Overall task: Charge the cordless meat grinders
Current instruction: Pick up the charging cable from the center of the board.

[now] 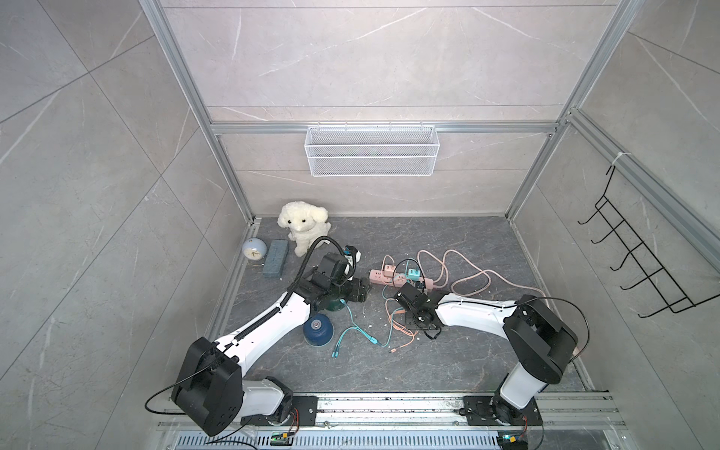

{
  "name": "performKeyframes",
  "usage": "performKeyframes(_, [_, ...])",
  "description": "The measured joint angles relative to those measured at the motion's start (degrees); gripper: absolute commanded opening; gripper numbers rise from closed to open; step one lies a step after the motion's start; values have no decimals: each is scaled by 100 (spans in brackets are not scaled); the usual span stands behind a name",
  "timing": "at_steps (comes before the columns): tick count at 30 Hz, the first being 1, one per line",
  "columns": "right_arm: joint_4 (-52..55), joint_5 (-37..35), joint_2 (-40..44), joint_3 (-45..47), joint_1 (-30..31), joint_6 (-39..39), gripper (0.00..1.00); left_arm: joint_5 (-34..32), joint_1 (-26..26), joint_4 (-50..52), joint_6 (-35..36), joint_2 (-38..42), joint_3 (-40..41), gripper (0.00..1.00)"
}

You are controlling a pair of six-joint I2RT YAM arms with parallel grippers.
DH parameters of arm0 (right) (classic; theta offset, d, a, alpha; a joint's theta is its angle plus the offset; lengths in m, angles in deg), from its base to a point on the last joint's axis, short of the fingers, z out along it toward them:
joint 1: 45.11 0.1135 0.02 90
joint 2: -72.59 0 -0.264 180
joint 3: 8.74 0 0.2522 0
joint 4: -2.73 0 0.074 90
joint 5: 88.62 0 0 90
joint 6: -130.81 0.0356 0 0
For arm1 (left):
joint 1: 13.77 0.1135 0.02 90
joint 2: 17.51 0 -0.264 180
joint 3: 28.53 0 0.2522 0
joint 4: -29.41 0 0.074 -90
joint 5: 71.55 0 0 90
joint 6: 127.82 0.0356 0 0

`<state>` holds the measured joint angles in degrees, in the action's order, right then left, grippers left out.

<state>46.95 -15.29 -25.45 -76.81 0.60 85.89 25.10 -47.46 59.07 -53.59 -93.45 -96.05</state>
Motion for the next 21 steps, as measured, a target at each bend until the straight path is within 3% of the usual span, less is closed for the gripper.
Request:
performKeyframes(4, [-17,-33,179,149,2,-28,3,0,9,2,33,0,-2,76])
performKeyframes(9, [-210,-79,1067,765,-33,-258,0,63,26,48,37,0,-44,76])
performKeyframes(16, [-1375,-208,2658,1593,-42,-933,0,249,26,50,33,-20,-208,76])
performKeyframes(21, [-2546,262,3316,2037,-42,-1703,0,400,24,57,33,-101,-334,76])
